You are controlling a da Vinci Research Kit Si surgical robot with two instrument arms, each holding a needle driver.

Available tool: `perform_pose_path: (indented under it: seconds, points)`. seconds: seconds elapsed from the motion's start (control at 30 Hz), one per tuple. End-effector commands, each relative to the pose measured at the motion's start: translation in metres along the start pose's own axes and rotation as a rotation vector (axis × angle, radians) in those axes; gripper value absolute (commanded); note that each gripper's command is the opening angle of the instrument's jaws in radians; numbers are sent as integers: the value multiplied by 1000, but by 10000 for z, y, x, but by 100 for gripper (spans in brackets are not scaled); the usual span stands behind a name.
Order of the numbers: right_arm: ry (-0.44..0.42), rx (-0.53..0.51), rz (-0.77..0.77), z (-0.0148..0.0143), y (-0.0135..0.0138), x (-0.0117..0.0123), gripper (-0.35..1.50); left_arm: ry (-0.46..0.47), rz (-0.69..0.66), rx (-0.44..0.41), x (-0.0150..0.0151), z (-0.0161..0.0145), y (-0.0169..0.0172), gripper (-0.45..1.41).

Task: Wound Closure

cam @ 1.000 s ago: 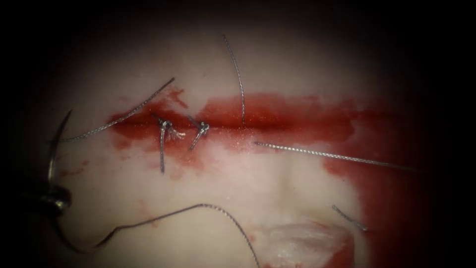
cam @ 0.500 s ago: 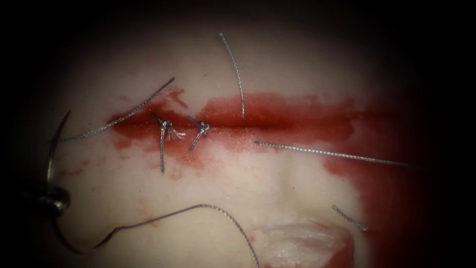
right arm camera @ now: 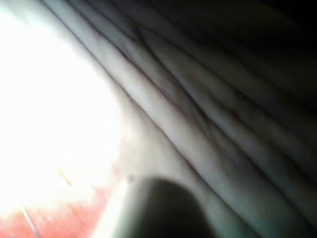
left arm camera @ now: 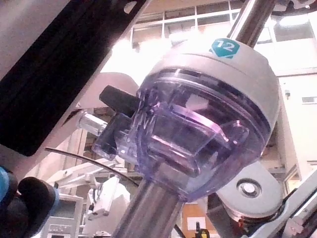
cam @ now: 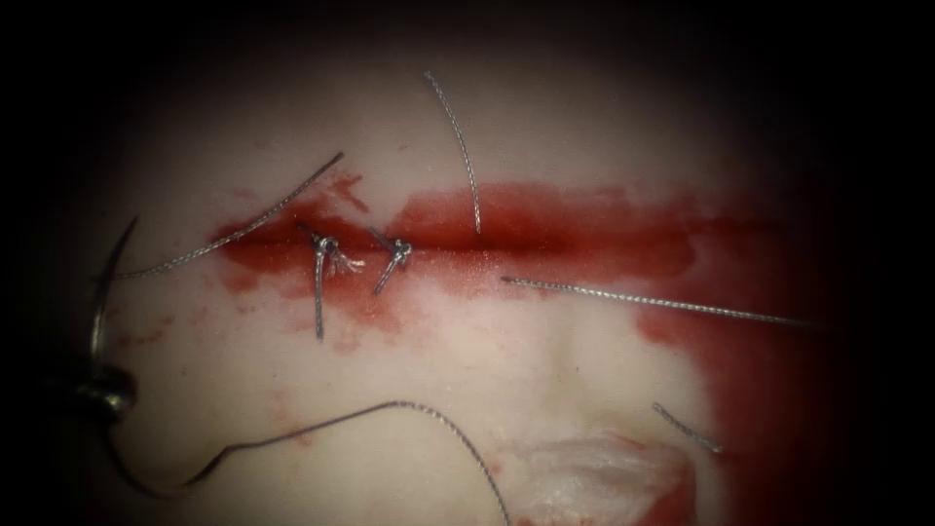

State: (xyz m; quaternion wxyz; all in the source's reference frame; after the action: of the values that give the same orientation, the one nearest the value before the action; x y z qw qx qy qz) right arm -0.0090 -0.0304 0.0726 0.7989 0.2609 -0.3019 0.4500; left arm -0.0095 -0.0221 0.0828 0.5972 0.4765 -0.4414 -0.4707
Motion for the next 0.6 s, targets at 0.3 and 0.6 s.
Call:
perform_pose_path:
  seconds: [0.3,0.6]
  points:
    - [27,59,-60,-37,-42,39,123,-46,18,-155,-16,1,10,-45]
    - [246,158,-239,-79,-139,65,135,-91,223,-720,-35,-54,47,-45]
